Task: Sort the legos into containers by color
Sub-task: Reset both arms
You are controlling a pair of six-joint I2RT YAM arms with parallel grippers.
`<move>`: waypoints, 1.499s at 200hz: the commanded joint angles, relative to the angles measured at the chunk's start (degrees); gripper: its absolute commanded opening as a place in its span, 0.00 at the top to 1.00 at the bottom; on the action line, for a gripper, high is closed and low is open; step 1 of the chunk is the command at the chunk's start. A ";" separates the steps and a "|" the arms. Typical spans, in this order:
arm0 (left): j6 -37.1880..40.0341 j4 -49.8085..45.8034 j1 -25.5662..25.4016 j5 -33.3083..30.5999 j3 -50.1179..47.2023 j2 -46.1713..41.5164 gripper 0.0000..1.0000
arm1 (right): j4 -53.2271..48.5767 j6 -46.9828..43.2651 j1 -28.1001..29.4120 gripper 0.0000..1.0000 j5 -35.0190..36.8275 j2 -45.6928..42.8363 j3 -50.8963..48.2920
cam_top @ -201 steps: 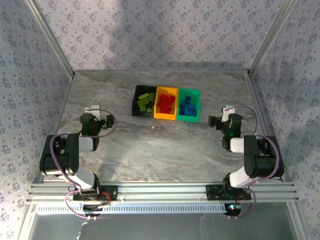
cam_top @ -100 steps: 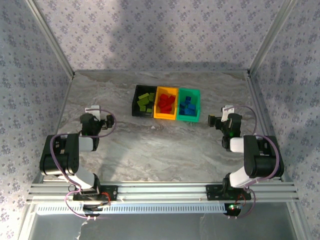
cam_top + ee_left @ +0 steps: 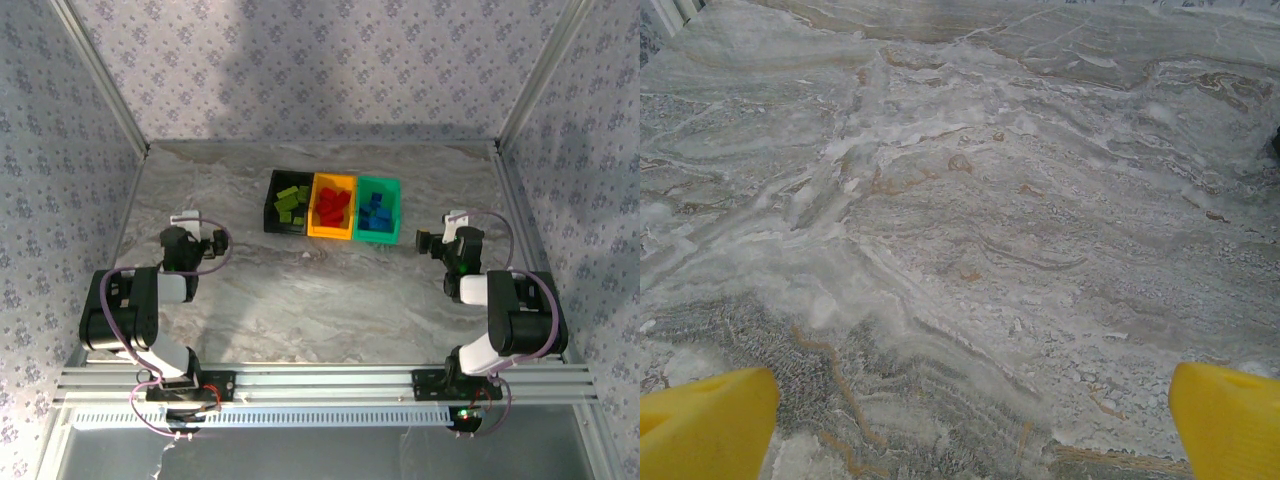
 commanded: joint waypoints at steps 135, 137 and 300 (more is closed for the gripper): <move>4.36 2.60 1.08 12.67 -0.35 -0.93 0.00 | 0.31 0.52 -0.11 0.00 -0.22 0.67 1.09; 4.37 2.51 1.15 12.90 -0.30 -0.89 0.00 | 0.28 0.47 -0.12 0.00 -0.25 0.62 1.09; 4.20 2.65 1.32 13.12 -0.29 -0.73 0.00 | 0.22 0.54 -0.15 0.00 -0.17 0.67 1.18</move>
